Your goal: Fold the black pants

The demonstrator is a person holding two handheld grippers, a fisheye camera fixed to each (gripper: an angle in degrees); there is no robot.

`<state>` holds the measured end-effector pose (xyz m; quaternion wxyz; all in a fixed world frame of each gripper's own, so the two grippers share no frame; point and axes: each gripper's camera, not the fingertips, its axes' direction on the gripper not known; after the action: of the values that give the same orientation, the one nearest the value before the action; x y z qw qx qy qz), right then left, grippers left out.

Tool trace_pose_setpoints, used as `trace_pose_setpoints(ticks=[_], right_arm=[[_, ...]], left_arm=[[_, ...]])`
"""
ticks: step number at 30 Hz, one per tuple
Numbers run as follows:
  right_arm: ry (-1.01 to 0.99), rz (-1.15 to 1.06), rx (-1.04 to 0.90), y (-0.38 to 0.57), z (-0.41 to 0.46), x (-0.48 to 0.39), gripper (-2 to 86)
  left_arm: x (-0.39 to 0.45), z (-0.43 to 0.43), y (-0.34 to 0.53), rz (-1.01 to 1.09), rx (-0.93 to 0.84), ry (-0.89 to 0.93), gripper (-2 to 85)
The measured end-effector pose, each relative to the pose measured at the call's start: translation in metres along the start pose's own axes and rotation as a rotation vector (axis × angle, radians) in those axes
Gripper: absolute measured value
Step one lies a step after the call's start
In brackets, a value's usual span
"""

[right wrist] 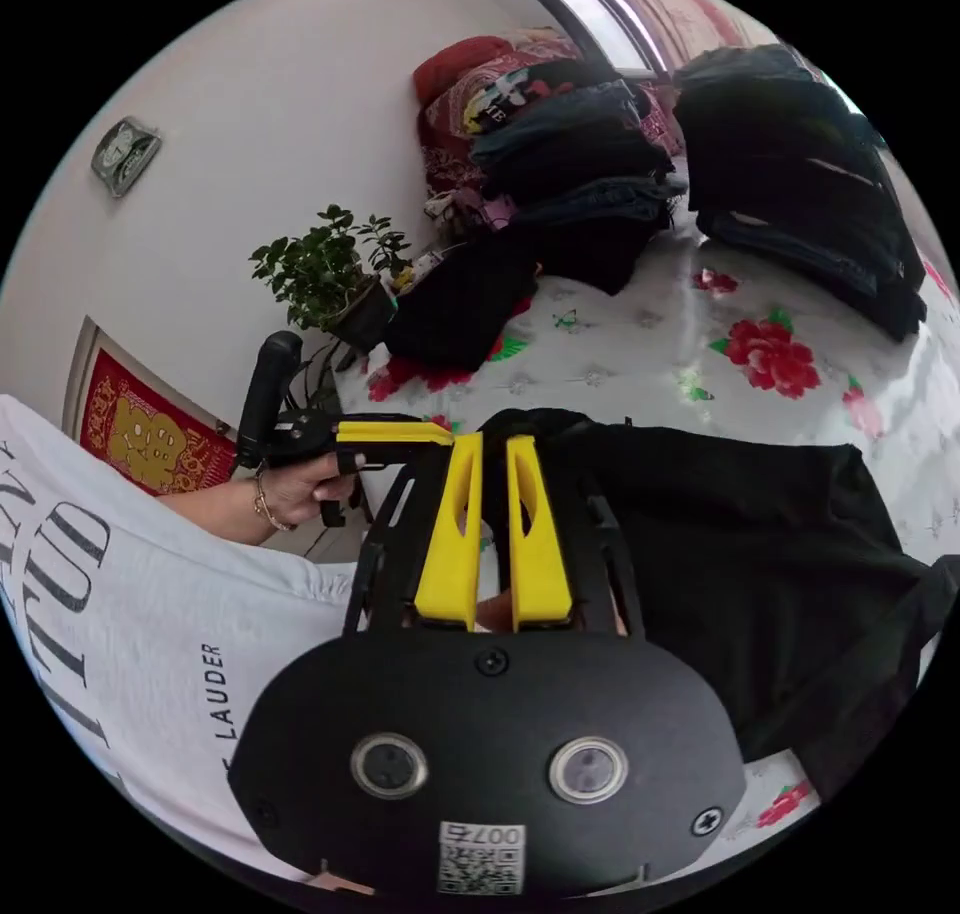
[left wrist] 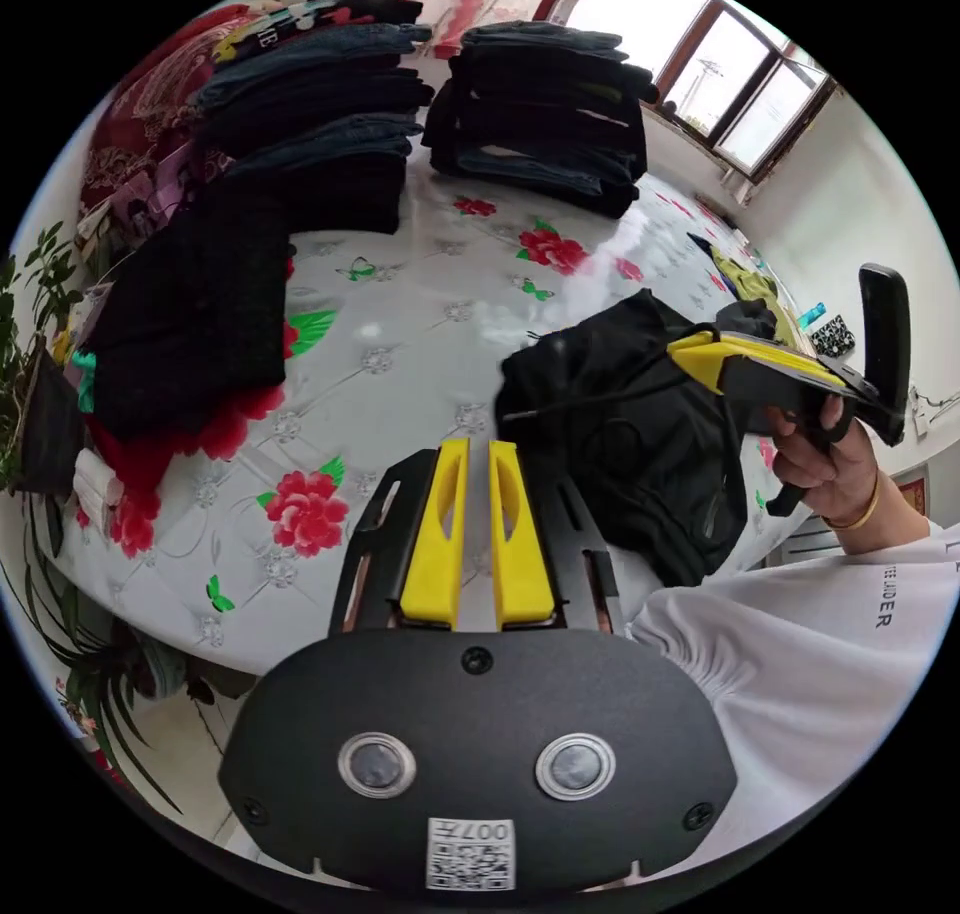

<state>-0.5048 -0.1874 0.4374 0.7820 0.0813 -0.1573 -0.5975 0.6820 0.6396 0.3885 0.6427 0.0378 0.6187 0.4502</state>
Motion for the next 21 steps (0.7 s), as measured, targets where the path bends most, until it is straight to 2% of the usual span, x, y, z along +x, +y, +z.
trace_pose_setpoints(ticks=[4,6,11,13,15,17,19,21], right_arm=[[0.138,0.102,0.038,0.032,-0.026,0.017,5.9],[0.25,0.287,0.072,0.08,-0.054,0.051,7.1],[0.385,0.657,0.117,0.183,-0.106,0.096,8.7],[0.393,0.717,0.109,0.203,-0.109,0.1,9.0],[0.406,0.755,0.111,0.212,-0.108,0.103,9.3],[0.4,0.778,0.136,0.21,-0.111,0.108,9.4],[0.403,0.794,0.167,0.206,-0.119,0.116,9.5],[0.436,0.814,0.215,0.199,-0.141,0.131,9.6]], left_arm=[[-0.009,-0.033,0.004,0.096,0.021,-0.09,4.9],[0.011,-0.038,0.0,0.214,0.017,-0.091,5.5],[0.113,-0.021,-0.009,0.626,-0.046,0.116,8.8],[0.175,0.0,-0.015,0.803,-0.156,0.27,11.7],[0.219,0.021,-0.017,0.913,-0.253,0.339,12.5],[0.257,0.055,-0.013,1.032,-0.396,0.254,10.7],[0.278,0.056,-0.007,1.233,-0.345,0.228,2.5],[0.275,0.051,-0.022,1.167,-0.365,0.226,1.1]])
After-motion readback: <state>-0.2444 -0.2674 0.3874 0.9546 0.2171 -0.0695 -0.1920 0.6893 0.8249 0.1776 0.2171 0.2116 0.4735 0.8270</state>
